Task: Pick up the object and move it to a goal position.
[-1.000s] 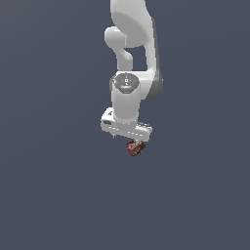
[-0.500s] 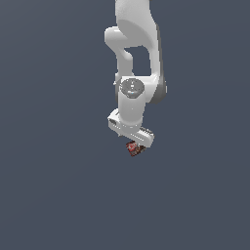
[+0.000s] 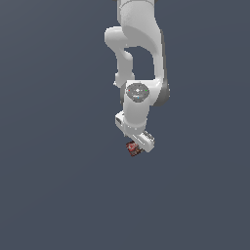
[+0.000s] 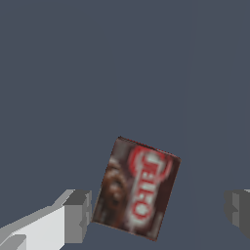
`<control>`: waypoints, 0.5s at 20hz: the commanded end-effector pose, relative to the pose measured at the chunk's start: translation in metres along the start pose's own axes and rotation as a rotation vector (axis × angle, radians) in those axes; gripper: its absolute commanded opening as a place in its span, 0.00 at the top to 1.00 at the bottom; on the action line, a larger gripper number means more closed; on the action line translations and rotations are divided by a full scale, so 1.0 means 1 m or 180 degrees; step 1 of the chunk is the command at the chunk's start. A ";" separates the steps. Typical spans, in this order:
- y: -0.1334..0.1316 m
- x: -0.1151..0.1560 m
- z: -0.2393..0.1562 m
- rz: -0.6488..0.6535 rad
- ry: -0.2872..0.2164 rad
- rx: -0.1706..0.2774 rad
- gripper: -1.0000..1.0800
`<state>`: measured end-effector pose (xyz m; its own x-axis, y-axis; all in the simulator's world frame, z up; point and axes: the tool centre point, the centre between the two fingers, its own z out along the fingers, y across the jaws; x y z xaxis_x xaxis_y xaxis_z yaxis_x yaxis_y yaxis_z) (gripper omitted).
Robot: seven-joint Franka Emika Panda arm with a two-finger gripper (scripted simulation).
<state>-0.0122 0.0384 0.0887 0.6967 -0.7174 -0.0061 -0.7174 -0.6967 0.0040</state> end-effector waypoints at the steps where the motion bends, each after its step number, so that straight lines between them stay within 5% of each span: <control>1: -0.002 -0.004 0.005 0.0207 0.0002 0.0004 0.04; 10: -0.007 -0.015 0.018 0.0780 0.0012 0.0012 0.04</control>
<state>-0.0174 0.0526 0.0729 0.5248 -0.8512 -0.0026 -0.8512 -0.5249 0.0017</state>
